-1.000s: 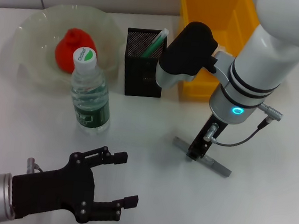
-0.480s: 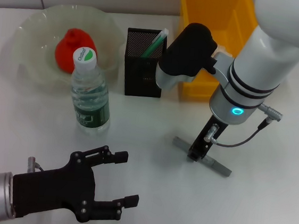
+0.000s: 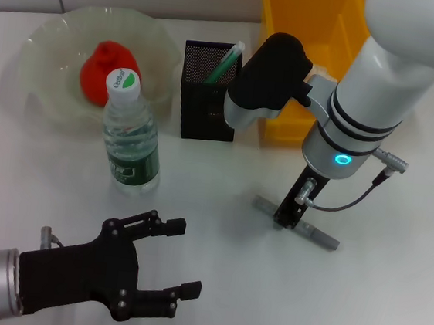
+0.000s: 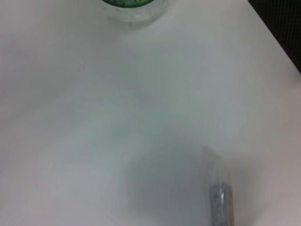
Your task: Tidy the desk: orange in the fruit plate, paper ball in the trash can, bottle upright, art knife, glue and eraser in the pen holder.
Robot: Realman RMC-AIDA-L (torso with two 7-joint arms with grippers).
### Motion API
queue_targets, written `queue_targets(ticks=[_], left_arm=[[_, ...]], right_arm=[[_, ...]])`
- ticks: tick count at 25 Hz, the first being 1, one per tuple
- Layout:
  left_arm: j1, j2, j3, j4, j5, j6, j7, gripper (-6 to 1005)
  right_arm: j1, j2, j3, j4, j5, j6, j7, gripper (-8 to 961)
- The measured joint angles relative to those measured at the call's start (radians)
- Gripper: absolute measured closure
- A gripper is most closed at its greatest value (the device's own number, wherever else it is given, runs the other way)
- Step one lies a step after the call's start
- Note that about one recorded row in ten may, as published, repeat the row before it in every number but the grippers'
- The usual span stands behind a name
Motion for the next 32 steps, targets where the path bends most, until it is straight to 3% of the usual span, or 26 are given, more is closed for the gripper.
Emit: queue_targets(ticks=[7, 16, 21, 26, 29, 32], left_arm=[[-0.002, 0.0, 0.0, -0.002, 0.0, -0.003, 0.002, 152], [-0.001, 0.0, 0.0, -0.001, 0.0, -0.003, 0.0, 152], [-0.002, 0.0, 0.0, 0.002, 0.0, -0.002, 0.0, 152], [-0.003, 0.001, -0.002, 0.005, 0.0, -0.003, 0.0, 152], [-0.007, 0.001, -0.002, 0.007, 0.0, -0.003, -0.001, 152], [-0.013, 0.001, -0.004, 0.006, 0.0, -0.003, -0.005, 152]], right_arm=[[0.005, -0.001, 0.0, 0.006, 0.0, 0.002, -0.012, 810], [-0.038, -0.005, 0.055, -0.117, 0.0, -0.012, -0.014, 812], [-0.094, -0.007, 0.195, -0.306, 0.0, -0.081, -0.032, 814], [-0.193, -0.009, 0.349, -0.591, 0.061, -0.116, -0.063, 816], [-0.26, -0.007, 0.451, -0.715, 0.17, -0.072, -0.134, 817], [-0.328, -0.007, 0.503, -0.75, 0.327, 0.036, -0.239, 819]])
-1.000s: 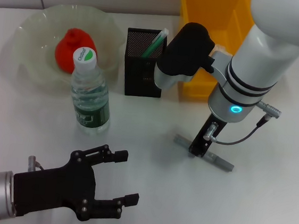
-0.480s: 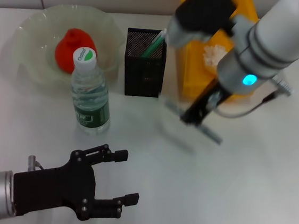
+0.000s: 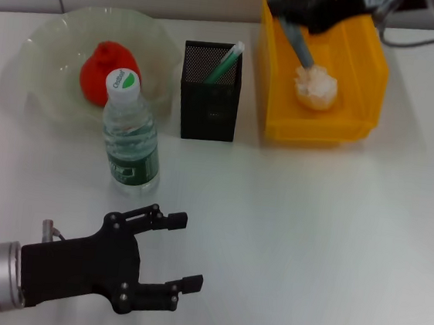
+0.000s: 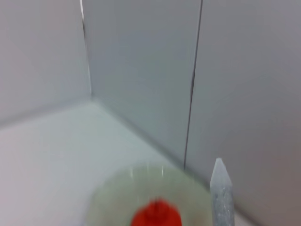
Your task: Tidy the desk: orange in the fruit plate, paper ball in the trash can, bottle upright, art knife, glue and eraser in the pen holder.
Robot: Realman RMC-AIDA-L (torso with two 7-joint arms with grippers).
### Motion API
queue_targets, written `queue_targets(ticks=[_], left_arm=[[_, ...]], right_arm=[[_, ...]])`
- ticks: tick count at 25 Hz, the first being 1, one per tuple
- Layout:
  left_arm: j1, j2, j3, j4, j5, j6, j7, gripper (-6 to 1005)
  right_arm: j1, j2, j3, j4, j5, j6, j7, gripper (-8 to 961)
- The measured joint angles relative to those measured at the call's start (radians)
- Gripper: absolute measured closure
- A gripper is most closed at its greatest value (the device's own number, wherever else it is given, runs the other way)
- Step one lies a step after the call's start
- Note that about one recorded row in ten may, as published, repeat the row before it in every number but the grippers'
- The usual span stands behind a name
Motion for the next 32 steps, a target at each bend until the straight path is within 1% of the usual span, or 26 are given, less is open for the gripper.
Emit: queue_targets(ticks=[2, 5, 7, 9, 10, 11, 14, 16, 20, 21, 22, 23, 26, 28, 32], left_arm=[[-0.002, 0.0, 0.0, 0.0, 0.0, 0.0, -0.001, 152], [-0.005, 0.0, -0.003, -0.002, 0.0, 0.0, -0.002, 152], [-0.005, 0.0, -0.004, -0.003, 0.0, -0.001, -0.002, 152], [-0.004, -0.001, -0.005, -0.005, 0.0, -0.001, -0.002, 152], [-0.003, -0.001, -0.005, -0.006, 0.0, -0.001, -0.002, 152], [-0.003, -0.001, -0.005, -0.007, 0.0, -0.001, -0.001, 152], [-0.001, -0.001, -0.005, -0.008, 0.0, -0.002, 0.005, 152], [0.001, -0.001, -0.005, -0.008, 0.0, -0.003, 0.006, 152], [0.004, -0.003, -0.005, -0.008, 0.0, -0.003, 0.006, 152], [0.004, -0.003, -0.005, -0.008, 0.0, -0.003, 0.006, 152], [0.004, -0.003, -0.005, -0.008, 0.0, -0.003, 0.006, 152], [0.004, -0.003, -0.005, -0.008, 0.0, -0.003, 0.006, 152], [0.004, -0.003, -0.004, -0.008, 0.0, -0.003, 0.006, 152], [0.003, -0.003, -0.001, -0.008, 0.0, -0.003, 0.006, 152], [0.002, -0.003, 0.003, -0.008, 0.0, -0.003, 0.009, 152]], right_arm=[[-0.042, -0.001, 0.005, 0.016, 0.104, 0.094, -0.102, 819], [-0.073, 0.0, -0.005, 0.085, 0.206, 0.199, -0.258, 820], [-0.081, 0.001, -0.01, 0.147, 0.275, 0.25, -0.348, 820], [-0.083, 0.001, -0.011, 0.236, 0.382, 0.299, -0.481, 820], [-0.083, 0.001, -0.009, 0.299, 0.459, 0.322, -0.577, 820], [-0.082, 0.001, -0.007, 0.34, 0.517, 0.334, -0.642, 820], [-0.075, 0.0, 0.0, 0.528, 0.773, 0.352, -0.924, 819], [-0.068, -0.001, 0.001, 0.641, 0.913, 0.35, -1.074, 819], [-0.047, -0.001, 0.001, 0.845, 1.122, 0.331, -1.309, 820], [-0.044, 0.0, 0.001, 0.889, 1.16, 0.325, -1.343, 820], [-0.038, 0.0, 0.002, 0.968, 1.229, 0.3, -1.383, 820], [-0.038, 0.0, 0.002, 0.968, 1.229, 0.3, -1.383, 820], [-0.033, -0.001, 0.009, 1.061, 1.282, 0.249, -1.399, 820], [-0.029, -0.001, 0.014, 1.095, 1.298, 0.231, -1.4, 820], [0.003, -0.001, 0.017, 1.197, 1.345, 0.204, -1.405, 821]])
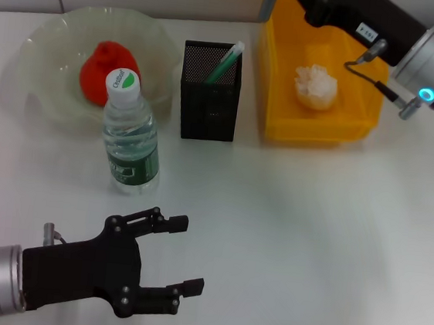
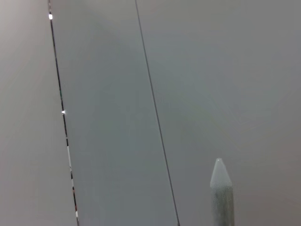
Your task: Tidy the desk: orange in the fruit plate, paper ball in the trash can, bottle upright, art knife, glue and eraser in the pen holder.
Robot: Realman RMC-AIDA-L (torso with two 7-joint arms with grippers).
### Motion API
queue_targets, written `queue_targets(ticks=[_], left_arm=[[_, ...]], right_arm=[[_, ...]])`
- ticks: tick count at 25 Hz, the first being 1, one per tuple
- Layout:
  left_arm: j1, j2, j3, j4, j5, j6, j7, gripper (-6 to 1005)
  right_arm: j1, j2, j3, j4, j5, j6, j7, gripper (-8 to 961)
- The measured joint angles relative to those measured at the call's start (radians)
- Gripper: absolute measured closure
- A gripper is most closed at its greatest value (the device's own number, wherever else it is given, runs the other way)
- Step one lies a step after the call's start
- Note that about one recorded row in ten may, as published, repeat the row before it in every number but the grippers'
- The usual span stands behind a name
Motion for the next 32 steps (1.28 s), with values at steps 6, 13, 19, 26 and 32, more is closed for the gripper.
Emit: queue_targets(ticks=[6, 13, 19, 26, 32], left_arm=[[0.0, -0.001, 0.002, 0.001, 0.0, 0.011, 0.001, 152], [0.002, -0.002, 0.001, 0.003, 0.0, 0.013, 0.001, 152], [0.002, -0.002, 0.003, 0.002, 0.0, 0.012, 0.002, 152], [0.003, -0.002, 0.003, 0.001, 0.0, 0.012, 0.002, 152], [0.001, -0.002, 0.005, 0.0, 0.0, 0.012, 0.002, 152]], right_arm=[[0.073, 0.001, 0.011, 0.122, 0.014, 0.008, -0.053, 821], [0.136, 0.005, 0.012, 0.207, 0.016, 0.041, -0.137, 821], [0.168, 0.006, 0.002, 0.251, 0.016, 0.062, -0.144, 820], [0.185, 0.008, -0.005, 0.282, 0.016, 0.097, -0.148, 822], [0.186, 0.012, -0.062, 0.286, 0.016, 0.168, -0.18, 810]])
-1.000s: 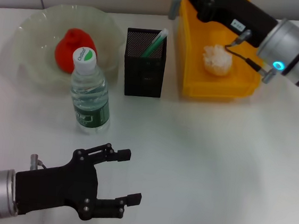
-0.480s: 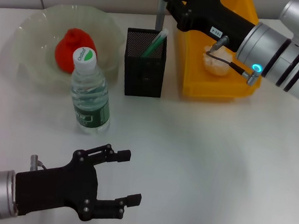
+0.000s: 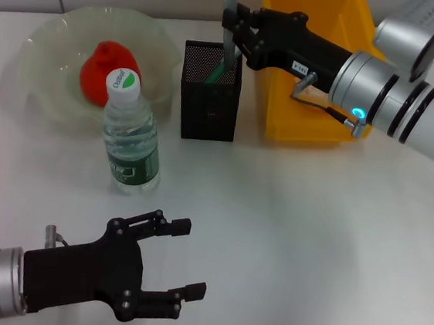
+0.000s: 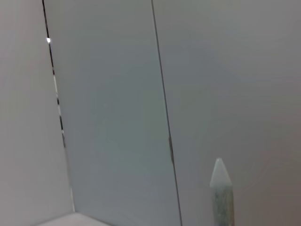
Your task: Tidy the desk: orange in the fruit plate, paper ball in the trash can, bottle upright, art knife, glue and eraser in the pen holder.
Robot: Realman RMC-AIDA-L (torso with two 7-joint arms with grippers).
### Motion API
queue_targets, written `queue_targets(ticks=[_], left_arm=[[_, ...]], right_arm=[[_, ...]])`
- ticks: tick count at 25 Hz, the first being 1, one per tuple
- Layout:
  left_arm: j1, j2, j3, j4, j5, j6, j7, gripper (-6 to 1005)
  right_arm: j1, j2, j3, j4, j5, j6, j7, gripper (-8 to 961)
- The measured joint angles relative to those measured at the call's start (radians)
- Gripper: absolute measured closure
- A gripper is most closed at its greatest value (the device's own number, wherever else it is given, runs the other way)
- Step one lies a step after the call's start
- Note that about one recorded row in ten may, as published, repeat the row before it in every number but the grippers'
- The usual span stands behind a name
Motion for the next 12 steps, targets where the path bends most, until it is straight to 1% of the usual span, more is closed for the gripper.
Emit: queue_targets(ticks=[12], left_arm=[[-0.004, 0.0, 0.006, 0.0, 0.0, -0.001, 0.0, 152]], right_arm=[[0.007, 0.001, -0.018, 0.0, 0.002, 0.022, -0.006, 787]])
